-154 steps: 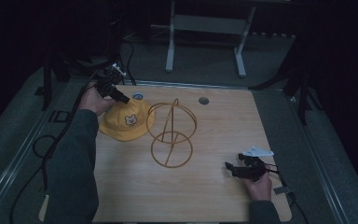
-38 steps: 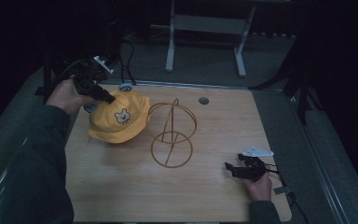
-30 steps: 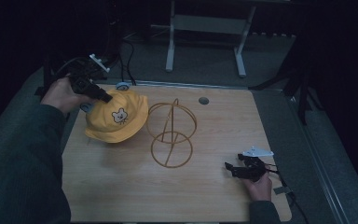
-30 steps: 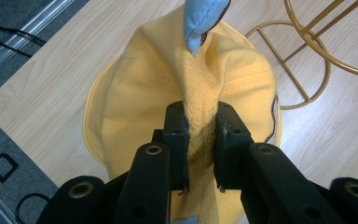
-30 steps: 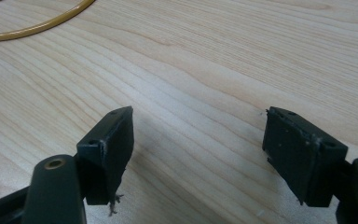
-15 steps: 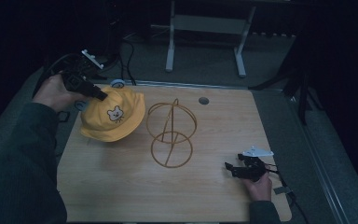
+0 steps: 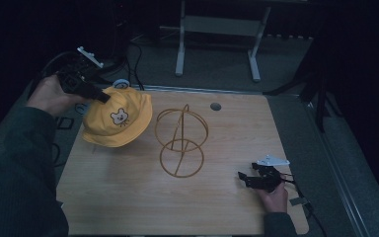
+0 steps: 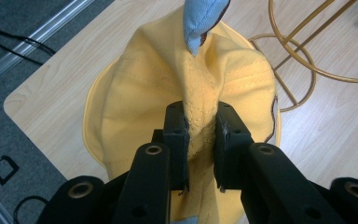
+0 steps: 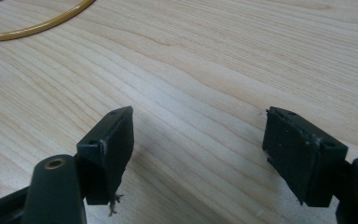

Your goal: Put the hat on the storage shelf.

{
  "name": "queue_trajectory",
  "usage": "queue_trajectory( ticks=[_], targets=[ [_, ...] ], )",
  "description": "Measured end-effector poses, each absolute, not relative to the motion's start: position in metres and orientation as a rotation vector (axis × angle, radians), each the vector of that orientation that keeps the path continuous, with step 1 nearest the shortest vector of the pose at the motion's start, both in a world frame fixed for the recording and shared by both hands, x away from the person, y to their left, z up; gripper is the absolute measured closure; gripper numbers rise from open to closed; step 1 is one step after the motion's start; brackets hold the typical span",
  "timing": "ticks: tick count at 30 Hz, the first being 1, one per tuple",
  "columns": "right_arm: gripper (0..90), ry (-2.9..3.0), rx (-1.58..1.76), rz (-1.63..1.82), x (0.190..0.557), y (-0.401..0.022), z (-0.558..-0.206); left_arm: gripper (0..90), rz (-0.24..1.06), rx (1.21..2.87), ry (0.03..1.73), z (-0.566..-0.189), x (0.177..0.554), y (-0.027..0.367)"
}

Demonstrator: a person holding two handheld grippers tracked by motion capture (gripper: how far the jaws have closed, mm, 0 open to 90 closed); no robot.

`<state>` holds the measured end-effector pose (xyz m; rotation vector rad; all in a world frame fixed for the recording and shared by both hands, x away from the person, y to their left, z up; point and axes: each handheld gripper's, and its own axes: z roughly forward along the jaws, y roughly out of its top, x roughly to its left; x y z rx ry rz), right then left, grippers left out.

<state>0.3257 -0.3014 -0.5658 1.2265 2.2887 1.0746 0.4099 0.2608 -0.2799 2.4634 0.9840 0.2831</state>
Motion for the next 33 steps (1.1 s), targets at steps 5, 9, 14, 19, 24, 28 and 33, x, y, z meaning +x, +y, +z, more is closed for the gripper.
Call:
queue_trajectory(
  ticks=[5, 9, 14, 19, 24, 28, 33],
  targets=[
    [24.6, 2.289, 1.226, 1.075, 0.326, -0.301, -0.566, 77.3, 0.289, 2.455, 0.966, -0.274, 0.407, 0.262],
    [24.7, 2.288, 1.226, 1.075, 0.326, -0.301, -0.566, 77.3, 0.294, 2.453, 0.958, -0.271, 0.405, 0.262],
    [24.6, 2.289, 1.226, 1.074, 0.326, -0.301, -0.566, 77.2, 0.291, 2.453, 0.94, -0.267, 0.403, 0.26],
    [24.7, 2.288, 1.226, 1.075, 0.326, -0.301, -0.566, 77.2, 0.293, 2.458, 0.927, -0.264, 0.402, 0.259],
    [24.6, 2.289, 1.226, 1.075, 0.326, -0.301, -0.566, 77.2, 0.289, 2.453, 0.917, -0.26, 0.4, 0.258],
    [24.6, 2.289, 1.226, 1.074, 0.326, -0.301, -0.566, 77.2, 0.278, 2.439, 0.901, -0.257, 0.398, 0.258],
    [24.6, 2.288, 1.225, 1.074, 0.326, -0.301, -0.566, 77.2, 0.284, 2.433, 0.886, -0.253, 0.397, 0.257]
  ],
)
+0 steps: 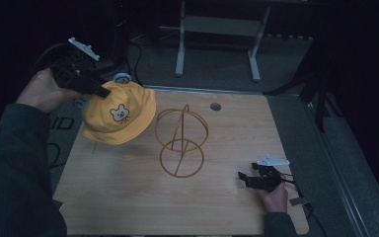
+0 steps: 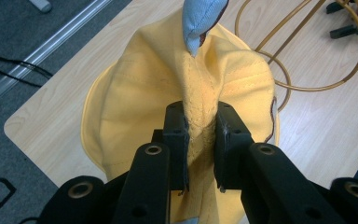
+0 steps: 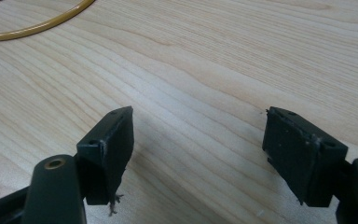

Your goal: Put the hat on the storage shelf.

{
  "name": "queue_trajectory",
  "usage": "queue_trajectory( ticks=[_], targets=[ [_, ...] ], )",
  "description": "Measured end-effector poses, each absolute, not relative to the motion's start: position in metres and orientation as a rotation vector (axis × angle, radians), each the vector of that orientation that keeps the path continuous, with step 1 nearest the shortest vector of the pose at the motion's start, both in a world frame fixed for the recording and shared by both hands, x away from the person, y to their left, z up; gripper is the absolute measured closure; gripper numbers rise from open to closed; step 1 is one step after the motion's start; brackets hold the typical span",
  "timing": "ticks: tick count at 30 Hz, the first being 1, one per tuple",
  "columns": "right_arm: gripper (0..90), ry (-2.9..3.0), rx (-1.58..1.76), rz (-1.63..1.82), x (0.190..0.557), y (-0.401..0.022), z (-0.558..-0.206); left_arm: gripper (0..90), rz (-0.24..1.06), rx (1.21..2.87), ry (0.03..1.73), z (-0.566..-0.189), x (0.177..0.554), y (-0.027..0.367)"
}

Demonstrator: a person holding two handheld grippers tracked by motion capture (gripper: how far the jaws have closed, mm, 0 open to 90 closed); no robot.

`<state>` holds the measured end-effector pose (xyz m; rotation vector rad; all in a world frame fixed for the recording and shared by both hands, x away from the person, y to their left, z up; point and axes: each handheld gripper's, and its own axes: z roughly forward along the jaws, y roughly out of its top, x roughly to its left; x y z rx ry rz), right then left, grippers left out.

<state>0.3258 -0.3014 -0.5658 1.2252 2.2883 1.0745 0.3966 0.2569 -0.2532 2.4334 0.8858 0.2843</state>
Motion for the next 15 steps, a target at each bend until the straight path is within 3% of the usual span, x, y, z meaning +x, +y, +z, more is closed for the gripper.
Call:
queue_trajectory(
  ticks=[15],
  targets=[
    [24.6, 2.289, 1.227, 1.075, 0.3257, -0.3013, -0.5657, 77.2, 0.253, 2.408, 0.822, -0.2444, 0.3932, 0.2512]
  ],
)
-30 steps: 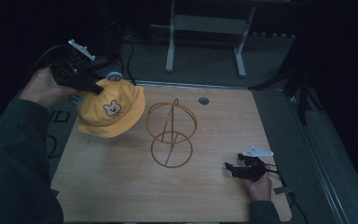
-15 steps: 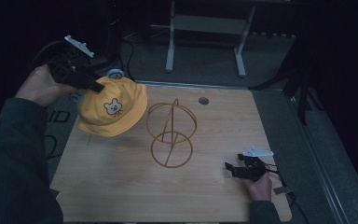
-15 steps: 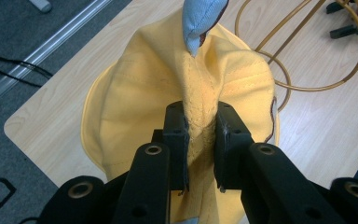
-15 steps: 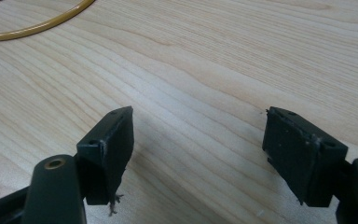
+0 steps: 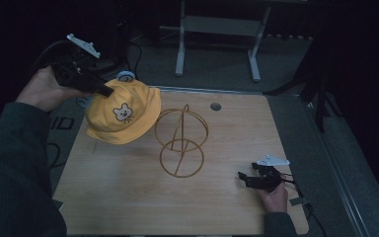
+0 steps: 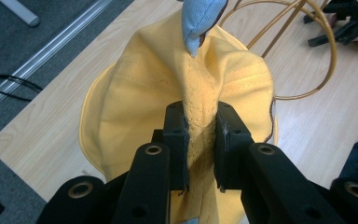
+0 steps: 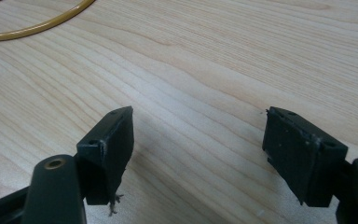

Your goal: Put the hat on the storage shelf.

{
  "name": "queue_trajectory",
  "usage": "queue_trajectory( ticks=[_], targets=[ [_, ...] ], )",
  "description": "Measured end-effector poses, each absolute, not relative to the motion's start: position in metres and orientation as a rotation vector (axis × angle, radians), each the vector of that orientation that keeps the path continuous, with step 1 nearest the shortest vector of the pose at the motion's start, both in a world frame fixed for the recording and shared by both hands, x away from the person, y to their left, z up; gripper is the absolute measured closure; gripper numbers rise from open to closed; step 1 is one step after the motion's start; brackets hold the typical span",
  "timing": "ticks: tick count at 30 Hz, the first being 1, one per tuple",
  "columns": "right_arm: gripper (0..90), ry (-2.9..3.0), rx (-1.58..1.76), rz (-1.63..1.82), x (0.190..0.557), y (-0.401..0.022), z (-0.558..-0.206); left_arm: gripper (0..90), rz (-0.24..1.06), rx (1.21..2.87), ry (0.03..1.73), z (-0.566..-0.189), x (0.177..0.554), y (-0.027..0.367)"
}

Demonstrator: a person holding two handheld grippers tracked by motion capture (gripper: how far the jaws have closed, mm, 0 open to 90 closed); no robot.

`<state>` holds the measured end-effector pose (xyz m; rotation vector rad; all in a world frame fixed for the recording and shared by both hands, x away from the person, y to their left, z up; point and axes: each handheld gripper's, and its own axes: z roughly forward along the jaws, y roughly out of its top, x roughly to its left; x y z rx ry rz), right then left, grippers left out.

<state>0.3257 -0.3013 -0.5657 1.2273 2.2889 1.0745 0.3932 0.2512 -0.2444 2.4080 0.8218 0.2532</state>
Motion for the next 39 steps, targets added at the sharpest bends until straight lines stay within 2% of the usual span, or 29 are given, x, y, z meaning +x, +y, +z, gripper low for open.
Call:
queue_trajectory(
  ticks=[18, 39],
  targets=[
    [24.6, 2.289, 1.225, 1.075, 0.326, -0.301, -0.566, 77.2, 0.247, 2.388, 0.743, -0.228, 0.384, 0.244],
    [24.6, 2.289, 1.225, 1.075, 0.326, -0.301, -0.566, 77.2, 0.239, 2.437, 0.667, -0.209, 0.381, 0.226]
  ],
)
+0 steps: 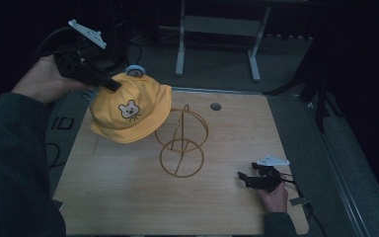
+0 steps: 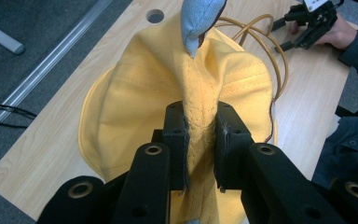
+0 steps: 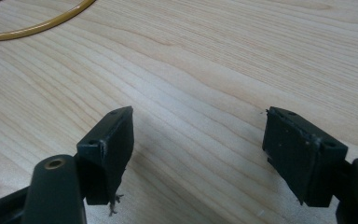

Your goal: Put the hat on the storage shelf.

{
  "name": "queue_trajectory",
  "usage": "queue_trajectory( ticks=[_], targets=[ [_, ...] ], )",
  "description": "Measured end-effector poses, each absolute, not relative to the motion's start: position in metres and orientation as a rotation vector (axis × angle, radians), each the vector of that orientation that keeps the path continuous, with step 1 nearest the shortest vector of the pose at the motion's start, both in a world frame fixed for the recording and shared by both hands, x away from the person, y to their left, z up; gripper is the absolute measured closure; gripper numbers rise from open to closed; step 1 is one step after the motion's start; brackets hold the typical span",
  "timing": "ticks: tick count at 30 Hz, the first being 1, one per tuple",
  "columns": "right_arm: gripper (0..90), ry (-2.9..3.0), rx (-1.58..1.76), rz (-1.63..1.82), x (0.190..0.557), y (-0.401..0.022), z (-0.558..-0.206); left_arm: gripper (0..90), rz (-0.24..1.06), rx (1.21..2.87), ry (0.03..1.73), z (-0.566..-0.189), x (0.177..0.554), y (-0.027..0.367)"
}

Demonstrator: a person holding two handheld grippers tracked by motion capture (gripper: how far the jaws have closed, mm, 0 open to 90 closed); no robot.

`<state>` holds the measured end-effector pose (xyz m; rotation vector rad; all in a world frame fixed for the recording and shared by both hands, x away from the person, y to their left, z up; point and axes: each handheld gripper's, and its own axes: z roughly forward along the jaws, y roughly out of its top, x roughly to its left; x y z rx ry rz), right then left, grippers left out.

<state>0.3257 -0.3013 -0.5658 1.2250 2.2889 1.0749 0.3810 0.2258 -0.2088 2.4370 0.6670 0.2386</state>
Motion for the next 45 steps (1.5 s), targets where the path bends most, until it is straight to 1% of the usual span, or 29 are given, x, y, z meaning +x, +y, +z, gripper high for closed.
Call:
queue_trajectory(
  ticks=[29, 36, 45],
  targets=[
    [24.6, 2.29, 1.225, 1.076, 0.326, -0.301, -0.566, 77.1, 0.216, 2.464, 0.562, -0.199, 0.385, 0.188],
    [24.6, 2.29, 1.224, 1.076, 0.326, -0.301, -0.566, 76.9, 0.203, 2.477, 0.513, -0.202, 0.392, 0.162],
    [24.6, 2.292, 1.222, 1.076, 0.326, -0.301, -0.566, 76.5, 0.174, 2.506, 0.474, -0.22, 0.404, 0.12]
  ],
)
